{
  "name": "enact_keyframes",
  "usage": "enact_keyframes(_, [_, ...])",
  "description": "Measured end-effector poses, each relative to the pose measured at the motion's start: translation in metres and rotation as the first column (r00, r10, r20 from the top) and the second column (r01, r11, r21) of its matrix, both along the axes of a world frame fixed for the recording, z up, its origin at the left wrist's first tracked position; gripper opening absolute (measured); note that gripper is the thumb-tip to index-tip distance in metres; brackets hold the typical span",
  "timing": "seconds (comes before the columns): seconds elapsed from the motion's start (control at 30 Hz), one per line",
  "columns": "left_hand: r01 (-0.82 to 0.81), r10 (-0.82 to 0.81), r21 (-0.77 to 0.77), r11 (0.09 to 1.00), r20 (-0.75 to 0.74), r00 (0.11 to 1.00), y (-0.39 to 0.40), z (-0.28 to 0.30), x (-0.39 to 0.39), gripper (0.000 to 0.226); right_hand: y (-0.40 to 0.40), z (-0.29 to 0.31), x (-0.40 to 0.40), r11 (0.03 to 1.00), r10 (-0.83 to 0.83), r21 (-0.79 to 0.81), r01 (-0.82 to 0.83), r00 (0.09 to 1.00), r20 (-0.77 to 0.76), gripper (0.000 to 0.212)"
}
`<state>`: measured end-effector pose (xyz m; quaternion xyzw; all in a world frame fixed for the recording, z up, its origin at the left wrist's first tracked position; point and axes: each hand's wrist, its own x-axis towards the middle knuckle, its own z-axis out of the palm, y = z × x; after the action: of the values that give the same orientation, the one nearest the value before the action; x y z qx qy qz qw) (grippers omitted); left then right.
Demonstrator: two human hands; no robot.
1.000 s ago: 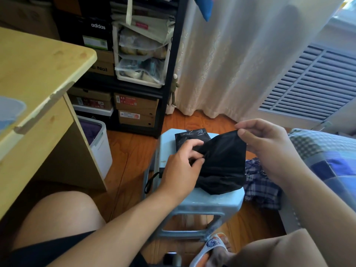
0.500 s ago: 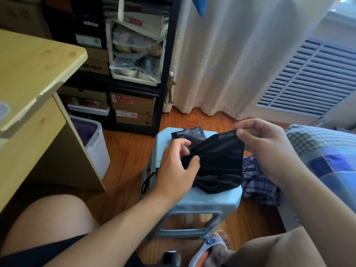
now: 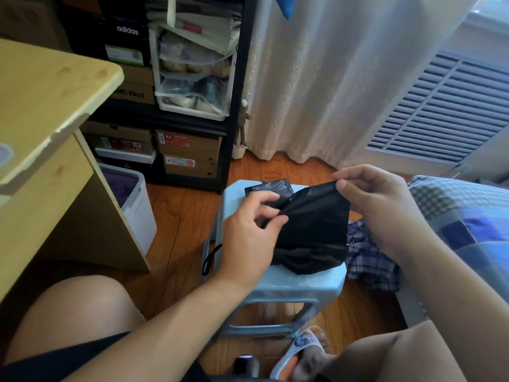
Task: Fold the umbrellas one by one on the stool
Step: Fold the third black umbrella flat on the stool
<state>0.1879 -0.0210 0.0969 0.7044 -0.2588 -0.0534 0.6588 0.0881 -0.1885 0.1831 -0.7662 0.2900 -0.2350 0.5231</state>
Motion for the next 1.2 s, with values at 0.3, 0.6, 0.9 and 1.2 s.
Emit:
enact_keyframes(0.3, [0.062,-0.062,-0.005,0.998,-0.19,0.98,0.004,-0.004,-0.009,0.028,0.002,-0.001,-0.001,1.0,-0.02,-0.01,0.02,1.0,0.021,0.016])
enact_keyframes(0.6, [0.021,-0.034,0.098,0.995,0.134,0.99,0.007,-0.003,-0.003,0.028,0.002,-0.001,-0.002,1.0,-0.007,-0.017,0.007,1.0,0.01,0.017])
enact_keyframes(0.9, [0.054,-0.043,0.061,0.997,-0.165,0.985,0.009,0.001,-0.011,0.037,0.003,0.0,-0.004,0.999,-0.004,-0.037,0.004,1.0,0.012,0.012])
enact_keyframes(1.2, [0.189,-0.188,0.08,0.979,-0.015,0.982,0.015,0.003,-0.003,0.086,0.001,0.002,-0.003,1.0,0.013,-0.02,-0.012,0.999,0.038,0.016])
